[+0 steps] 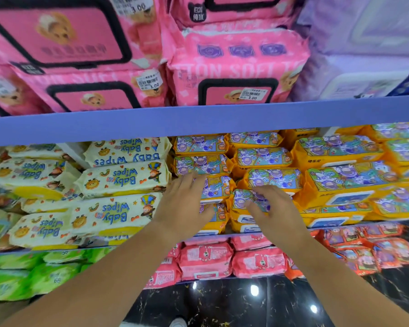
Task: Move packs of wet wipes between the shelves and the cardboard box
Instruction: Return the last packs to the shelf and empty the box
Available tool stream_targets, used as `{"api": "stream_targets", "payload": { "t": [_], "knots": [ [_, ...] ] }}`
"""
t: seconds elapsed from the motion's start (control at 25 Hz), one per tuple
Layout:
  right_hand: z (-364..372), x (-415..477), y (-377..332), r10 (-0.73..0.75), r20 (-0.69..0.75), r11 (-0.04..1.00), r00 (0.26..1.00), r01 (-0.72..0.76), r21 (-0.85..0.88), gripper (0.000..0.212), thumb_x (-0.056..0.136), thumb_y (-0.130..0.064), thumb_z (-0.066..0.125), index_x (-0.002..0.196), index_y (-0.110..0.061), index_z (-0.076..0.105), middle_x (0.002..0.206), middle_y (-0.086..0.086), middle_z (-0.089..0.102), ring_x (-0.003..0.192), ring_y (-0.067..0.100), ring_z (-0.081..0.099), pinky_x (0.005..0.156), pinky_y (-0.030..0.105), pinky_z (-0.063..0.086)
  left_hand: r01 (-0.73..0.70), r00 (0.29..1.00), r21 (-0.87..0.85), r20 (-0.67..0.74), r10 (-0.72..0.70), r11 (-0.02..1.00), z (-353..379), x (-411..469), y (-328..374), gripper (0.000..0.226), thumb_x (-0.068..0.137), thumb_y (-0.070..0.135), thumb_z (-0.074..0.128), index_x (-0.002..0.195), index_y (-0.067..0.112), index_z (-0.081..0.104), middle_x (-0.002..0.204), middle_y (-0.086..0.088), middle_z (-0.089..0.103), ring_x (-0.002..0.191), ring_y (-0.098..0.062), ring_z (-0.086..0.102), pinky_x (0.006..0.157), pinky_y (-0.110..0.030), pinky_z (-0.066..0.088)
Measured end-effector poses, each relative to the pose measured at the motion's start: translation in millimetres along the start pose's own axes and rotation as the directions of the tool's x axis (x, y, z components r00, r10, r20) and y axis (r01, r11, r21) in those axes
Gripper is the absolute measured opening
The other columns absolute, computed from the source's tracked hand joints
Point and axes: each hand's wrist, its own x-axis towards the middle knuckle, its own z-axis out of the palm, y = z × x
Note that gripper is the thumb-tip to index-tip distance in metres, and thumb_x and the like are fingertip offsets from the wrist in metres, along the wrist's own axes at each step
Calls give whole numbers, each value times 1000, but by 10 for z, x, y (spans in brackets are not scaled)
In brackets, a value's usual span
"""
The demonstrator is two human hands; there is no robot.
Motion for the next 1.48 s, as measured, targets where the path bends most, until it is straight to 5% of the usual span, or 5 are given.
{"api": "stream_targets", "payload": {
  "t": [0.32, 0.76, 1.04, 1.16, 1.48],
  "knots": [
    [-459, -717, -863, 285, 102, 904, 953, -303, 301, 51, 103, -43, 47, 145, -15, 52, 148, 1, 53, 135, 16, 48, 113, 36, 38, 410, 896, -775, 244, -370, 482, -660, -967, 439, 46, 105, 44, 45, 148, 26, 48, 152, 10, 44, 130, -3, 41, 106, -23, 28],
    [-674, -1813, -2921, -72, 318, 912, 945, -68, 406, 52, 104, -44, 44, 149, -18, 46, 150, -2, 47, 138, 15, 44, 109, 28, 33, 364, 703, -881, 48, -709, 301, -2134, -3365, 151, 48, 107, 47, 40, 150, 26, 47, 151, 10, 44, 137, -8, 40, 104, -24, 27],
    [137, -2773, -4853, -364, 468, 888, 805, 148, 435, 52, 105, -45, 40, 151, -21, 41, 155, -3, 43, 141, 16, 41, 110, 31, 34, 270, 350, -941, -101, -931, 203, -2556, -5611, -929, 24, 107, 42, 43, 115, 29, 61, 117, 8, 58, 102, -5, 55, 99, -30, 43],
    [740, -3279, -5665, -415, 515, 868, 750, 157, 470, 52, 105, -45, 39, 152, -23, 40, 156, -6, 39, 143, 15, 38, 105, 27, 31, 198, 229, -966, -118, -966, 164, -2647, -6600, -1605, 27, 106, 40, 44, 122, 27, 62, 130, 6, 61, 119, -11, 55, 112, -36, 39],
    [2366, -4274, -7383, -406, 576, 873, 709, 115, 473, 53, 105, -43, 41, 152, -18, 41, 155, -5, 42, 141, 13, 40, 109, 25, 30, 292, 165, -953, -36, -986, 83, -2929, -8459, -3477, 54, 104, 56, 36, 146, 25, 49, 149, 5, 51, 136, -19, 47, 119, -43, 33]
  ]
}}
